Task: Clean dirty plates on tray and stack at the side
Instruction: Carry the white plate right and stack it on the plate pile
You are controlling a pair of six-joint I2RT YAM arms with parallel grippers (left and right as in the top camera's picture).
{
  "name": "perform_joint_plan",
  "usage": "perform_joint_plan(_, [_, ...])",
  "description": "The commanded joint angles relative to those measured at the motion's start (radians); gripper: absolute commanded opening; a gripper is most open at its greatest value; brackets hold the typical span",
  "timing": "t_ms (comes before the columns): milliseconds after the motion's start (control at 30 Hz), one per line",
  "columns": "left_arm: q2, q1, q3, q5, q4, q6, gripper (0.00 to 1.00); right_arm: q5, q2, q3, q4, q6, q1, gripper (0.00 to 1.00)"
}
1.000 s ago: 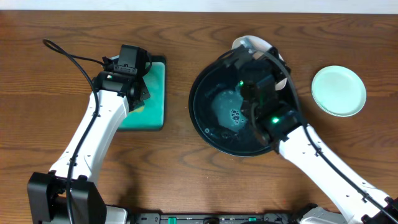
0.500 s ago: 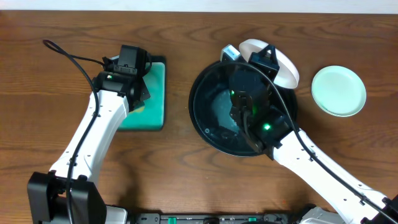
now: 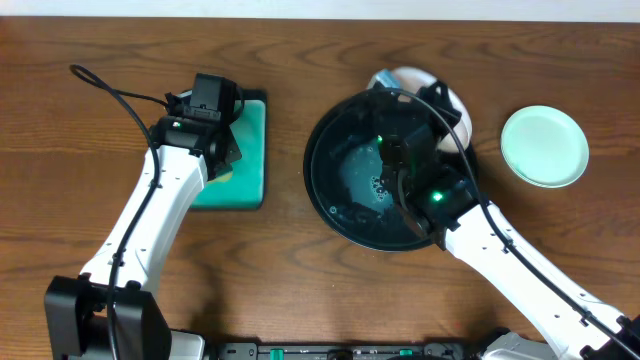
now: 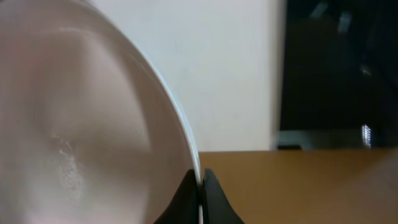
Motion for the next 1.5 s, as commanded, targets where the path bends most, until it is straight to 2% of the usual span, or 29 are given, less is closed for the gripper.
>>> perform_joint_plan(0, [-0.001, 0.005, -0.008, -0.005, 0.002, -0.014, 0.07, 0.059, -0.004, 0.01, 0.044, -0.064, 0.0, 0.01])
perform_joint_plan(67, [-0.001, 0.005, -0.008, -0.005, 0.005, -0.014, 0.07, 0.027, -0.003, 0.01, -0.009, -0.01, 0.0, 0.01])
perform_joint_plan(200, [-0.001, 0.005, -0.008, -0.005, 0.008, -0.014, 0.07, -0.241, 0.007, 0.01, -0.314, 0.306, -0.032, 0.01])
perform_joint_plan(300, [-0.001, 0.005, -0.008, -0.005, 0.008, -0.014, 0.07, -0.272, 0.019, 0.01, -0.338, 0.504, -0.083, 0.01])
perform_joint_plan(467, [-0.001, 0.005, -0.008, -0.005, 0.008, -0.013, 0.07, -0.331, -0.014, 0.013, -0.311, 0.7, -0.208, 0.01])
perform_joint_plan(633, [-0.001, 0.005, -0.008, -0.005, 0.009, -0.013, 0.07, -0.654, -0.079, 0.014, -0.342, 0.865, -0.427, 0.01])
perform_joint_plan(833, [-0.001, 0.005, -0.008, -0.005, 0.008, -0.013, 0.07, -1.077, -0.066, 0.014, -0.404, 1.087, -0.827, 0.01])
perform_joint_plan(1000, [-0.001, 0.004, -0.009, -0.005, 0.008, -0.013, 0.07, -1.242, 0.024, 0.014, -0.408, 1.212, -1.099, 0.01])
perform_joint_plan(1133, [-0.001, 0.004, -0.011, -0.005, 0.008, -0.013, 0.07, -1.262, 0.119, 0.014, -0.4, 1.246, -1.229, 0.01])
perform_joint_plan(1300, [-0.001, 0.004, -0.012, -0.005, 0.009, -0.014, 0.07, -1.265, 0.233, 0.014, -0.363, 1.246, -1.3, 0.01])
perform_joint_plan(1467, [-0.001, 0.004, -0.012, -0.005, 0.016, -0.014, 0.07, -1.269, 0.33, 0.014, -0.321, 1.274, -1.31, 0.01])
